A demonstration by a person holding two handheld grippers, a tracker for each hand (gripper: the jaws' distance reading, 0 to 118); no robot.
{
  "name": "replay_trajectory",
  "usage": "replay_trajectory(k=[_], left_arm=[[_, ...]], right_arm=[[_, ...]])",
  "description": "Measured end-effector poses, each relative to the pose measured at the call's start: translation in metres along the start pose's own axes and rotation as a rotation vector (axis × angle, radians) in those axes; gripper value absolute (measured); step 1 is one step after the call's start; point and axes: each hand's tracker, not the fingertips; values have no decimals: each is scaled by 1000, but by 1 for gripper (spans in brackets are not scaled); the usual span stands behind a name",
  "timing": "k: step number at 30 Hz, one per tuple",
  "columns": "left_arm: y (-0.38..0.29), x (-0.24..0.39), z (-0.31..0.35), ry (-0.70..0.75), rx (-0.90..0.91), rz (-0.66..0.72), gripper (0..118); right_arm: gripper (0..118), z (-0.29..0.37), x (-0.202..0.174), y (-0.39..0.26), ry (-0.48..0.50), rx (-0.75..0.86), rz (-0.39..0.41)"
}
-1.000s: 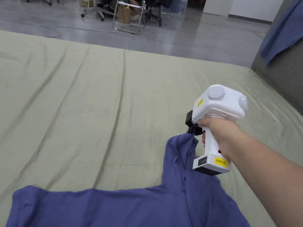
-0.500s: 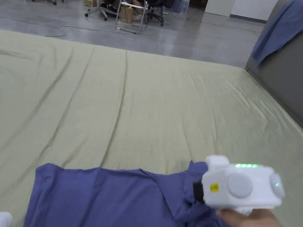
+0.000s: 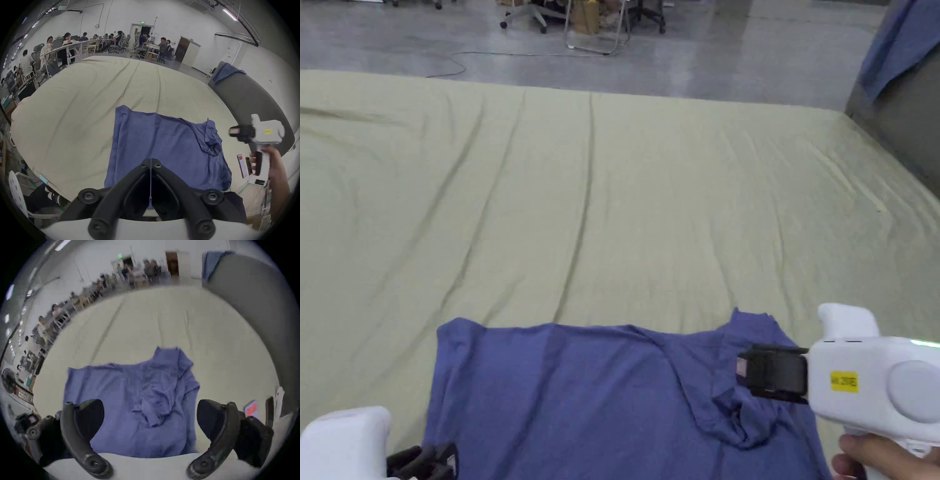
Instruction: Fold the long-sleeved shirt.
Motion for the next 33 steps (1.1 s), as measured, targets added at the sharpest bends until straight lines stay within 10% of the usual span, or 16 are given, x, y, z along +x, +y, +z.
replay_trajectory(k=[4,7,10,12,14,24,28,30,31,33], left_arm=[[-14,-1,0,1,-27,-2,0],[-22,-1,-3,3,-52,6,0],[-13,-8,-13,-45,-70,38,1],[11,-13,-27,-42,-57,36,38],[44,-21,-57,12,21,-2,118],[135,-105,-282,271,-207,10,107],[116,-83,-277,279,-140,-226,78],[111,-64,-260,208,-129,-309,20],[109,-55,-250,293,-112,-358,1],[113,-46,-235,193,-102,-284,0]], right_arm=[[110,45,-3,-48,10,34,-6],[0,49,-12,-86,29,24,46],[0,40,-16,-106,103,-71,23],[0,40,-15,-107,135,-52,-5],[0,41,-18,-99,125,-39,10],[0,22,3,-70,84,-34,-34],[0,-1,18,-39,47,-53,-29],[2,-25,22,-8,23,-66,-3],[24,-41,28,11,11,-77,5],[118,-83,42,47,-16,-145,-6]])
